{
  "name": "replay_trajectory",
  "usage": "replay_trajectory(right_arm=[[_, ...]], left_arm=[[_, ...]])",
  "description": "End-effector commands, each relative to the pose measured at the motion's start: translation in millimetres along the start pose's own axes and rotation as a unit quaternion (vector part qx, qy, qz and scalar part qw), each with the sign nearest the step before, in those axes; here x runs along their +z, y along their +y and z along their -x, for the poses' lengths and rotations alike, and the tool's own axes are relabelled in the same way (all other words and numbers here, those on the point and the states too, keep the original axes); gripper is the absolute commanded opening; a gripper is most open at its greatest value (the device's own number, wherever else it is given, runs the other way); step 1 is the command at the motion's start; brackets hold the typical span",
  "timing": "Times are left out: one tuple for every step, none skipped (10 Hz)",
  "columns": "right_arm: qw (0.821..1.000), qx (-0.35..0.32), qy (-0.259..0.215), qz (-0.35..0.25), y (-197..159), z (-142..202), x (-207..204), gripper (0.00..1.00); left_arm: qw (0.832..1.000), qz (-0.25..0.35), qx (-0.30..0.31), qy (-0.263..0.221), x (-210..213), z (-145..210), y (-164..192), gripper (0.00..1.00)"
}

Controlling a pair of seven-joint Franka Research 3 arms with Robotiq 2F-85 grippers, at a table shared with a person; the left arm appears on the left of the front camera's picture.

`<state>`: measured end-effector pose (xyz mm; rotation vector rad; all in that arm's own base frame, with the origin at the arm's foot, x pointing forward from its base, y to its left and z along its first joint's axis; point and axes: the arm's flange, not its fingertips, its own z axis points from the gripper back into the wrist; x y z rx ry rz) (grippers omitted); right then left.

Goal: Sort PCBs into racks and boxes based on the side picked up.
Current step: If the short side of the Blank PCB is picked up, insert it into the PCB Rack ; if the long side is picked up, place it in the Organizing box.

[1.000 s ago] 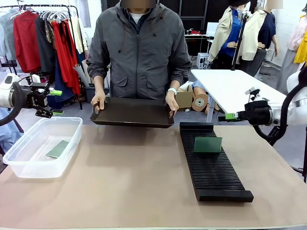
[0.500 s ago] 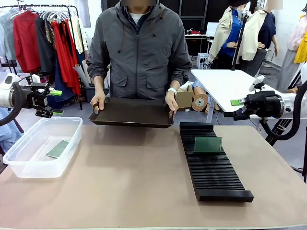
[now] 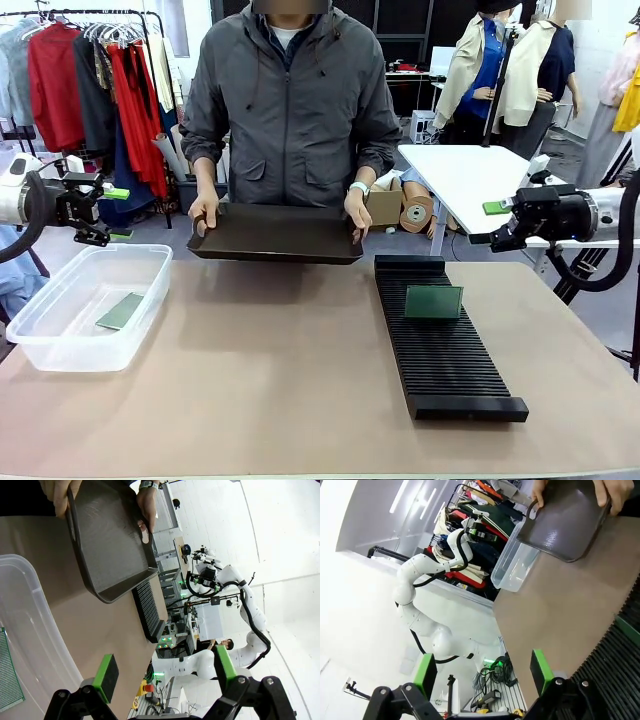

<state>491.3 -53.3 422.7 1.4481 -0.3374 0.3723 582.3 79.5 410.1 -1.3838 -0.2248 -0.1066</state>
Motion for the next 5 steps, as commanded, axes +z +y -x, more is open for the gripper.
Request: replay_trajectory(right_arm=[[1.000, 0.014, -0.008, -0.004, -2.3, -0.9, -0.4, 1.00], [1.000, 0.014, -0.008, -0.004, -2.3, -0.9, -0.4, 1.00], [1.000, 0.014, -0.008, -0.004, -2.3, -0.9, -0.4, 1.00], [1.000, 0.014, -0.008, -0.004, -2.3, -0.9, -0.4, 1.00], [1.000, 0.014, -0.008, -0.004, -2.3, -0.9, -0.4, 1.00]], left_arm=[[1.000, -0.002, 0.004, 0.003, 0.5, 1.3, -2.9, 1.00], [1.000, -0.002, 0.004, 0.003, 0.5, 1.3, -2.9, 1.00], [1.000, -0.002, 0.004, 0.003, 0.5, 1.3, -2.9, 1.00], [1.000, -0.002, 0.004, 0.003, 0.5, 1.3, -2.9, 1.00], [1.000, -0.002, 0.004, 0.003, 0.5, 1.3, -2.9, 1.00]])
